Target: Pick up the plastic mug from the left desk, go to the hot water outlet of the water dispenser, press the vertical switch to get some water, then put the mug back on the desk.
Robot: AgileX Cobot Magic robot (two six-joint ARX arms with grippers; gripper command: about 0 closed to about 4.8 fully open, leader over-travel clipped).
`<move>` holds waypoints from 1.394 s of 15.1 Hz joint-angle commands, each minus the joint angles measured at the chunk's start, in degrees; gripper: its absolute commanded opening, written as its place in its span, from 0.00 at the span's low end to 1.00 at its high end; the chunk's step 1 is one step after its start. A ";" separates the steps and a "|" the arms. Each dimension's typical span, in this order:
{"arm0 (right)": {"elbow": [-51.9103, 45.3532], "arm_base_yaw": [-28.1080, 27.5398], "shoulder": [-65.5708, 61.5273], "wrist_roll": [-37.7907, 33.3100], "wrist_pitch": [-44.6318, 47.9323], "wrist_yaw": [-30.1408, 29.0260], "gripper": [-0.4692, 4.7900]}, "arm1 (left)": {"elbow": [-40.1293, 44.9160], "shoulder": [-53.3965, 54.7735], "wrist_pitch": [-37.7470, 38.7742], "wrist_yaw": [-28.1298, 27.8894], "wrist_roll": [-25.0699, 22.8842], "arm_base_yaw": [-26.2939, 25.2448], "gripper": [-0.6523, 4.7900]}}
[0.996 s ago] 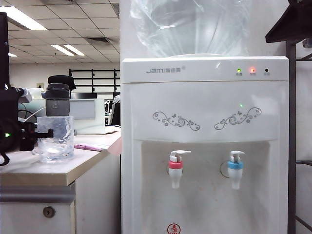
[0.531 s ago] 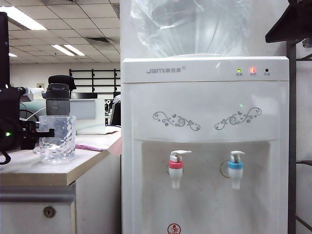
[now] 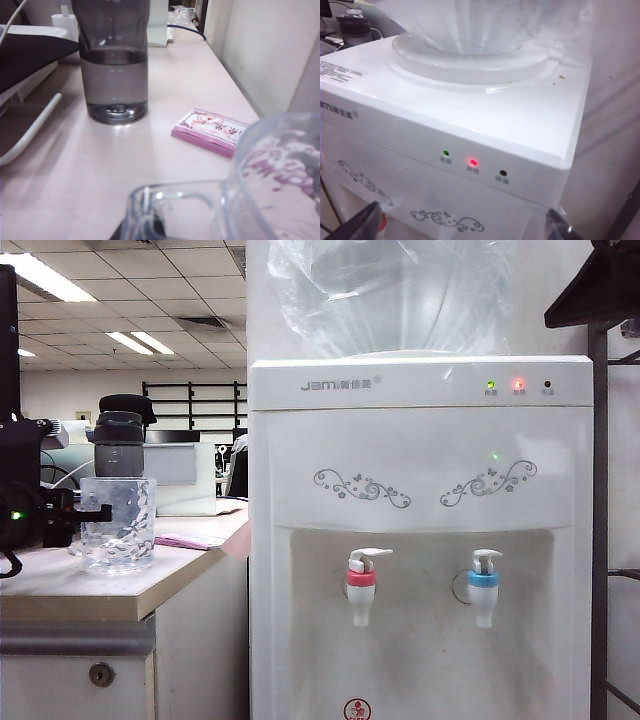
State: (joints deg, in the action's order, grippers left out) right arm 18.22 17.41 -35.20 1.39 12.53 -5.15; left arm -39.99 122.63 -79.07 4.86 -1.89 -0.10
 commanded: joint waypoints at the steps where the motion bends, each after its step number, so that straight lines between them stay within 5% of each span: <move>1: 0.33 0.07 0.09 0.15 0.76 0.11 0.90 | 0.15 -0.09 1.46 0.33 -1.09 0.04 0.11; 14: 0.33 0.07 0.09 0.15 0.59 0.13 0.90 | 17.68 -11.98 2.29 0.33 -1.09 3.67 0.11; 21: 0.33 0.09 0.09 0.15 0.59 0.11 0.90 | 18.99 -16.94 3.28 0.48 -1.09 6.54 0.11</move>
State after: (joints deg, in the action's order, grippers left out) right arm 18.22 17.43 -35.22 1.39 12.49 -5.17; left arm -20.84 106.45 -75.26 5.04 -2.68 6.33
